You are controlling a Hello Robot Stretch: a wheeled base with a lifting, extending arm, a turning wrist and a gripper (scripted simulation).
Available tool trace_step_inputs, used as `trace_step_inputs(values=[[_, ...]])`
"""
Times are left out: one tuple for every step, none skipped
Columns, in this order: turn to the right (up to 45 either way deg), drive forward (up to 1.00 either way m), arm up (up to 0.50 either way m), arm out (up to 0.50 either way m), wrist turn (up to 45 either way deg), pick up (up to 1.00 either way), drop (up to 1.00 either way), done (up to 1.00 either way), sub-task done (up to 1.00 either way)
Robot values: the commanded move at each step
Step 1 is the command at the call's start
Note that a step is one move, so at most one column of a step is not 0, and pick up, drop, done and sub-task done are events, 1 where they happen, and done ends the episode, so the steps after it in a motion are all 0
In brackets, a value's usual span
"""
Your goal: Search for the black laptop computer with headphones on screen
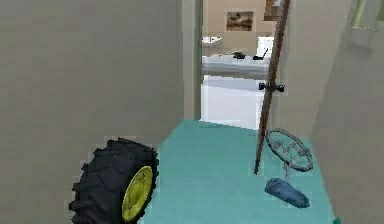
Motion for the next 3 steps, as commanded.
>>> trace_step_inputs(values=[[3.0, 0.0, 0.0, 0.0, 0.0, 0.0, 0.0, 0.0, 0.0], [0.0, 1.0, 0.0, 0.0, 0.0, 0.0, 0.0, 0.0, 0.0], [0.0, 1.0, 0.0, 0.0, 0.0, 0.0, 0.0, 0.0, 0.0]])
